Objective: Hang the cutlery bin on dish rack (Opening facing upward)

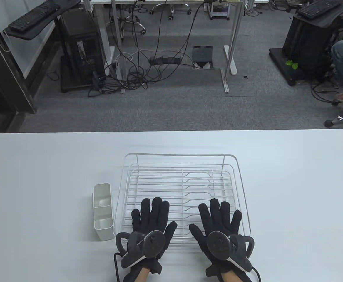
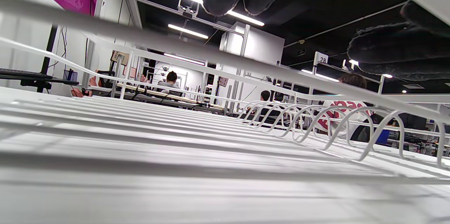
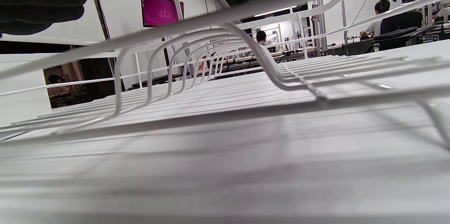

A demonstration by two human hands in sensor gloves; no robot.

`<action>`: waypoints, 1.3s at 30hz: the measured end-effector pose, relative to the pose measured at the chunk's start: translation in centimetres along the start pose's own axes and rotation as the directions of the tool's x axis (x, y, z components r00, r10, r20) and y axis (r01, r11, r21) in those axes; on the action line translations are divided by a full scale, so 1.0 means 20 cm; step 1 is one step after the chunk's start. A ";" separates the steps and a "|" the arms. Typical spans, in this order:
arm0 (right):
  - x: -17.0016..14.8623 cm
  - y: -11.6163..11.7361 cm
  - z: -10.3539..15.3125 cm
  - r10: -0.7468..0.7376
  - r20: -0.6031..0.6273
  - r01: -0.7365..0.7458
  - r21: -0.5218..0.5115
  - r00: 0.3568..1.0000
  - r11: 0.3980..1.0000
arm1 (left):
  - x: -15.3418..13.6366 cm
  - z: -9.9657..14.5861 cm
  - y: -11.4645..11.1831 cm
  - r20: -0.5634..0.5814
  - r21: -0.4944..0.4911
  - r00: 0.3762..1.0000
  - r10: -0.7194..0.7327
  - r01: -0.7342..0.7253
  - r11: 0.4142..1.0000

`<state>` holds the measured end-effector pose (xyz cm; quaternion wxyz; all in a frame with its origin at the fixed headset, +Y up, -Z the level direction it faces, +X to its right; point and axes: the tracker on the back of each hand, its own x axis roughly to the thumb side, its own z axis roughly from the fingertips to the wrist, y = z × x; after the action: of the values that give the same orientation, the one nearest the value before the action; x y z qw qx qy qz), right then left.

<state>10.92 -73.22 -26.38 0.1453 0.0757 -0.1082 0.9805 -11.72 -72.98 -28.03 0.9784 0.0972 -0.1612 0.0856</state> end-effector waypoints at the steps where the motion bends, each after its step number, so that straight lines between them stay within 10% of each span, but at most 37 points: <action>1: 0.00 0.00 0.00 0.000 0.000 0.000 0.000 1.000 1.000 | 0.00 0.00 0.00 0.001 0.001 1.000 0.001 -0.001 1.000; 9: 0.00 0.00 0.00 -0.001 0.000 0.001 0.001 1.000 1.000 | -0.02 0.01 0.04 0.003 0.008 0.993 0.116 -0.116 0.993; 23: 0.00 0.00 0.00 -0.003 0.000 0.003 0.001 1.000 1.000 | -0.22 0.13 0.32 -0.057 0.326 0.959 0.277 -0.244 0.913; 39: 0.00 0.00 0.00 -0.002 0.000 0.002 0.001 1.000 1.000 | -0.71 0.29 0.21 -0.384 0.481 0.639 0.667 -0.478 0.735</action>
<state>10.92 -73.25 -26.39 0.1463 0.0759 -0.1078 0.9804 -27.54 -72.14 -26.62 0.8705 0.1774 0.1114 0.4454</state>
